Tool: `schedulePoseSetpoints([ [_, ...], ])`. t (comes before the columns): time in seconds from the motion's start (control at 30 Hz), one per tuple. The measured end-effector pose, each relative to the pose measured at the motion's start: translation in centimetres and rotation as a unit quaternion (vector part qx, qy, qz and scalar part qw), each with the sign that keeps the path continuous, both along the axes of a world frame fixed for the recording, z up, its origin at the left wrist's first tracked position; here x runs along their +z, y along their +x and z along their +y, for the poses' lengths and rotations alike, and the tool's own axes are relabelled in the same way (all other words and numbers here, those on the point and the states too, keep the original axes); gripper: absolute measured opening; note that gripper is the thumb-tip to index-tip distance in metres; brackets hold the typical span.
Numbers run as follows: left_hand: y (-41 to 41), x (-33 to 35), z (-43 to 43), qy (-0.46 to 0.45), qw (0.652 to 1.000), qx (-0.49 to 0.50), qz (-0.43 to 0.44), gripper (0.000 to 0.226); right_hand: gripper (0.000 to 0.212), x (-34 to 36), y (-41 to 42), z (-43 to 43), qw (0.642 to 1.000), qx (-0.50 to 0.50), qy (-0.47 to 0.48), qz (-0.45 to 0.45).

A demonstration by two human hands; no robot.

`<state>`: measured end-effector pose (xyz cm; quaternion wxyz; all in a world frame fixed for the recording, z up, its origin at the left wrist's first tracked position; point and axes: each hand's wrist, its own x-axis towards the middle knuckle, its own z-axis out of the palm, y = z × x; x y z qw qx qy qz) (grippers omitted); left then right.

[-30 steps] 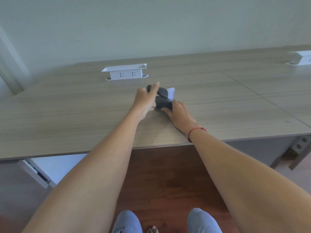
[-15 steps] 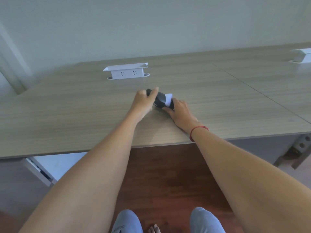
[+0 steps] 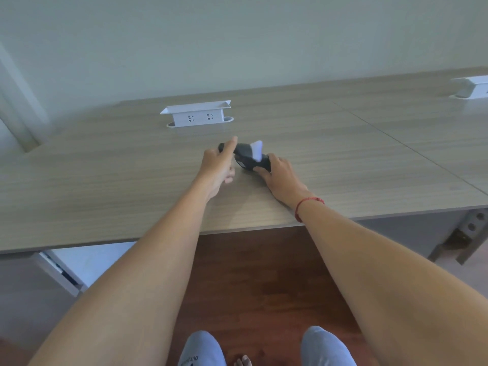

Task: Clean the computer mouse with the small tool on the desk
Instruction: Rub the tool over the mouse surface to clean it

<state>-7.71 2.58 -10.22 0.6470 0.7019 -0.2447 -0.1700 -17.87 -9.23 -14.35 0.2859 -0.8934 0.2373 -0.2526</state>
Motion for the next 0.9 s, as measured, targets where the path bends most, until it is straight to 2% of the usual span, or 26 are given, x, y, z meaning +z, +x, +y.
schedulePoseSetpoints([
  [0.07, -0.4, 0.0, -0.7, 0.028, 0.999, -0.005, -0.025, 0.04, 0.036, 0.1, -0.1, 0.0, 1.0, 0.002, 0.007, 0.0],
  [0.17, 0.3, -0.6, -0.5, 0.049, 0.983, 0.165, -0.067, 0.039, 0.037, 0.0, -0.2, 0.0, 1.0, -0.004, 0.0, 0.008],
  [0.23, 0.9, -1.0, 0.2, 0.047, 0.974, 0.213, -0.057, 0.04, 0.038, 0.0, -0.2, 0.0, 1.0, -0.007, -0.001, 0.008],
  [0.33, 0.6, -1.1, -0.1, -0.05, 0.988, 0.149, -0.006, 0.046, 0.038, 0.0, -0.2, -0.1, 1.0, -0.007, 0.004, 0.007],
  [0.4, 0.1, -0.8, -1.0, -0.082, 0.992, 0.099, 0.01, 0.048, 0.038, -0.1, -0.1, -0.1, 1.0, -0.006, 0.005, 0.004],
  [0.5, -0.2, -1.3, -1.9, -0.046, 0.996, 0.072, -0.002, 0.048, 0.037, -0.1, -0.2, -0.2, 1.0, -0.003, -0.002, 0.004],
  [0.6, 0.9, -2.5, -0.9, 0.023, 0.982, 0.183, -0.033, 0.047, 0.037, 0.0, -0.1, -0.2, 1.0, -0.004, -0.001, 0.004],
  [0.67, 1.8, -2.4, -0.3, 0.01, 0.976, 0.214, -0.044, 0.046, 0.038, 0.0, -0.1, -0.3, 1.0, -0.004, -0.002, 0.004],
  [0.8, 1.3, -0.9, -0.5, -0.063, 0.994, 0.086, 0.013, 0.044, 0.037, 0.0, -0.1, -0.2, 1.0, -0.003, 0.004, 0.0],
  [0.87, 0.6, -1.1, -0.7, -0.006, 0.999, 0.051, 0.009, 0.041, 0.035, 0.0, -0.2, -0.3, 1.0, -0.007, 0.006, -0.001],
  [0.9, 0.6, -1.4, -0.6, 0.021, 0.997, 0.068, 0.009, 0.041, 0.035, -0.1, -0.2, -0.3, 1.0, -0.008, 0.008, 0.0],
])
